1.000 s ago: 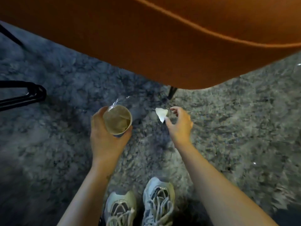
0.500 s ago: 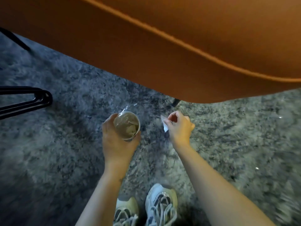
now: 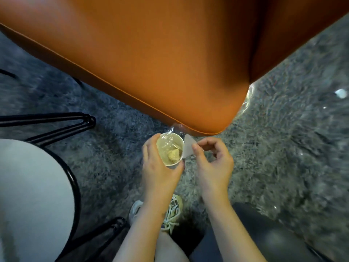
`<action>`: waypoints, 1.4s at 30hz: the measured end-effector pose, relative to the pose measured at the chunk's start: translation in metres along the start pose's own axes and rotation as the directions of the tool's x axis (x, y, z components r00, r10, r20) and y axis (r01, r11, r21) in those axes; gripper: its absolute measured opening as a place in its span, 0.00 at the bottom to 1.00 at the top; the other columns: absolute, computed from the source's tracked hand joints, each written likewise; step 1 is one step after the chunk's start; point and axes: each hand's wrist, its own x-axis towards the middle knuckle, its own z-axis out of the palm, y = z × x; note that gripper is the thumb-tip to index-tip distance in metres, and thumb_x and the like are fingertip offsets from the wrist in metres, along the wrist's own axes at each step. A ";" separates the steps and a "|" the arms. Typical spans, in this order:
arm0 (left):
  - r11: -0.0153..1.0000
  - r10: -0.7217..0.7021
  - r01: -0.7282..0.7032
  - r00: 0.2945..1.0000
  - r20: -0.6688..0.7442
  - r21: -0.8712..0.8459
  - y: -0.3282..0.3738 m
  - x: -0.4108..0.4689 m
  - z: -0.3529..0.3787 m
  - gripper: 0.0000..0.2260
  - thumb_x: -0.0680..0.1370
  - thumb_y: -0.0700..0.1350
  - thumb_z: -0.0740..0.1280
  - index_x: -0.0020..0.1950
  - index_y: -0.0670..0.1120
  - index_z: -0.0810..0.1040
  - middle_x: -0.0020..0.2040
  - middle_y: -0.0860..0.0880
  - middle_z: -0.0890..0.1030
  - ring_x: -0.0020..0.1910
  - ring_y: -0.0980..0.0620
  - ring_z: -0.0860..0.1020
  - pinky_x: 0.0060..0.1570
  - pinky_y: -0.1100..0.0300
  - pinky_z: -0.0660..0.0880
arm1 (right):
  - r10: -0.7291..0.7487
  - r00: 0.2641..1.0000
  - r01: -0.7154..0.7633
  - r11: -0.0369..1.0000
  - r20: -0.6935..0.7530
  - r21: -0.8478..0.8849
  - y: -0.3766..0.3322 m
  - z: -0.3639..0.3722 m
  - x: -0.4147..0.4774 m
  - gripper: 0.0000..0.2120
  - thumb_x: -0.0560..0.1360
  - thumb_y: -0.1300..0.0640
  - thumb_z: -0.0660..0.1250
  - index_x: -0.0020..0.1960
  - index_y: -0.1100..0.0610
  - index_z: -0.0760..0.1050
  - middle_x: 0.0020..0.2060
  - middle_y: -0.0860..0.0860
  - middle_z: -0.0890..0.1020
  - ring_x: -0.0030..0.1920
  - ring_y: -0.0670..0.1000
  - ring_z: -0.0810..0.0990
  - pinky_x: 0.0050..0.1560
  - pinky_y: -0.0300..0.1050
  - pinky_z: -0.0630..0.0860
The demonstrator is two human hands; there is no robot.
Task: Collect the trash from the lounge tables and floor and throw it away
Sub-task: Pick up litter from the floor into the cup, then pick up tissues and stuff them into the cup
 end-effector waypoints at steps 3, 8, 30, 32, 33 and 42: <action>0.999 0.040 -0.040 0.999 0.014 0.000 0.041 -0.004 -0.036 0.36 0.62 0.44 0.77 0.66 0.50 0.64 0.61 0.51 0.69 0.58 0.53 0.71 0.49 0.68 0.65 | -0.047 0.999 0.047 0.998 0.002 0.031 -0.058 -0.010 -0.008 0.12 0.69 0.61 0.72 0.37 0.45 0.75 0.35 0.41 0.80 0.40 0.42 0.78 0.43 0.33 0.72; 0.990 0.134 -0.135 0.990 -0.047 -0.026 0.113 -0.005 -0.109 0.36 0.63 0.47 0.78 0.66 0.48 0.65 0.60 0.54 0.69 0.59 0.53 0.72 0.52 0.64 0.70 | -0.159 0.982 0.151 0.985 0.102 0.080 -0.162 -0.026 -0.015 0.10 0.68 0.59 0.73 0.40 0.45 0.77 0.38 0.45 0.80 0.45 0.49 0.78 0.49 0.43 0.74; 0.968 0.251 -0.240 0.937 -0.242 0.074 0.207 0.077 -0.305 0.44 0.53 0.46 0.80 0.66 0.45 0.65 0.48 0.46 0.79 0.46 0.60 0.72 0.53 0.80 0.59 | -0.609 0.551 0.815 0.244 0.570 -0.526 -0.385 0.075 0.003 0.09 0.64 0.51 0.70 0.26 0.50 0.75 0.30 0.45 0.70 0.37 0.49 0.69 0.40 0.45 0.55; 0.971 0.238 -0.230 0.937 -0.255 0.062 0.205 0.095 -0.311 0.43 0.55 0.43 0.81 0.66 0.45 0.65 0.49 0.44 0.79 0.46 0.57 0.74 0.52 0.76 0.63 | -0.595 0.516 0.831 0.174 0.616 -0.528 -0.393 0.089 0.009 0.12 0.68 0.49 0.61 0.27 0.49 0.75 0.31 0.45 0.71 0.37 0.50 0.71 0.39 0.46 0.55; 0.974 0.228 -0.221 0.939 -0.257 0.054 0.205 0.102 -0.314 0.42 0.56 0.42 0.81 0.66 0.44 0.65 0.49 0.43 0.79 0.45 0.55 0.76 0.49 0.73 0.68 | -0.586 0.504 0.841 0.164 0.634 -0.516 -0.396 0.094 0.011 0.14 0.70 0.49 0.58 0.29 0.49 0.76 0.32 0.45 0.72 0.37 0.50 0.71 0.39 0.46 0.55; 0.995 0.088 -0.097 0.963 -0.256 -0.023 0.203 0.170 -0.315 0.40 0.63 0.52 0.76 0.71 0.45 0.62 0.62 0.46 0.73 0.57 0.54 0.72 0.52 0.63 0.70 | -0.638 0.545 0.797 0.595 0.544 -0.101 -0.416 0.113 0.057 0.11 0.75 0.49 0.60 0.41 0.49 0.80 0.36 0.43 0.77 0.41 0.42 0.71 0.46 0.38 0.60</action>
